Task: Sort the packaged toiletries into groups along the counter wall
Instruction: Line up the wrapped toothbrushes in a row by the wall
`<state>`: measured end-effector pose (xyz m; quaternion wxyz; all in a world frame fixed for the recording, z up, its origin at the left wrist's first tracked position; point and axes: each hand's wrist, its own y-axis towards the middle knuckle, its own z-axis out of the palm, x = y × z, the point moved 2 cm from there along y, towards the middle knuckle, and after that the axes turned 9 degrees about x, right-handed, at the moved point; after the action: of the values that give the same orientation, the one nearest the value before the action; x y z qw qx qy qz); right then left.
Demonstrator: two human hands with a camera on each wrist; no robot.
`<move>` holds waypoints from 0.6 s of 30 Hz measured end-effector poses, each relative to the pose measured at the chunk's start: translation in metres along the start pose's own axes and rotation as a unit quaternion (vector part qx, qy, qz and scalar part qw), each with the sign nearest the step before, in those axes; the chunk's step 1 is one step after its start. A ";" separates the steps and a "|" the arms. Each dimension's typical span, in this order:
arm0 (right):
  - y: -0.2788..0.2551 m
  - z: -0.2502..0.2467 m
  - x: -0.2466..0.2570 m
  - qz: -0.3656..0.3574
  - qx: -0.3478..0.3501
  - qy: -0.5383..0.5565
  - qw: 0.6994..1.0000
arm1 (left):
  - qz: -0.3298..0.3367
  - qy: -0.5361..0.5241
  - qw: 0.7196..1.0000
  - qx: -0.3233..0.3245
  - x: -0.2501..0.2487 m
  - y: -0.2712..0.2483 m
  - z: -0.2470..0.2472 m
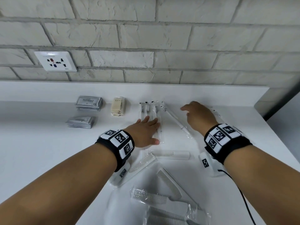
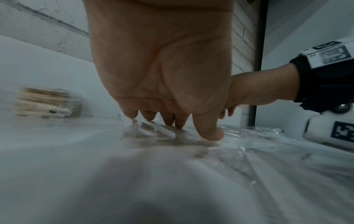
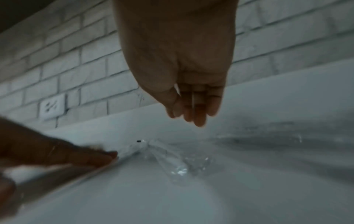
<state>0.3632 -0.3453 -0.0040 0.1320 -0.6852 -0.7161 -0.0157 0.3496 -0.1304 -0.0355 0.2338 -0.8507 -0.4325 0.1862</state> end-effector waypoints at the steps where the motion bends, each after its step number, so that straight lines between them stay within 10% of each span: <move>1: 0.002 0.002 -0.004 0.035 0.022 0.010 0.999 | 0.001 0.001 1.000 -0.001 0.000 0.001 0.000; 12: 0.002 0.026 0.019 0.136 0.137 0.004 0.981 | 0.000 -0.002 1.000 0.001 0.002 0.003 0.001; 18: -0.004 0.011 0.024 0.105 0.016 -0.058 0.993 | 0.002 -0.006 1.000 0.000 0.004 0.003 0.002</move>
<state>0.3566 -0.3195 -0.0086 0.1023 -0.7543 -0.6466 0.0498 0.3523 -0.1283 -0.0392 0.2313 -0.8502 -0.4323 0.1918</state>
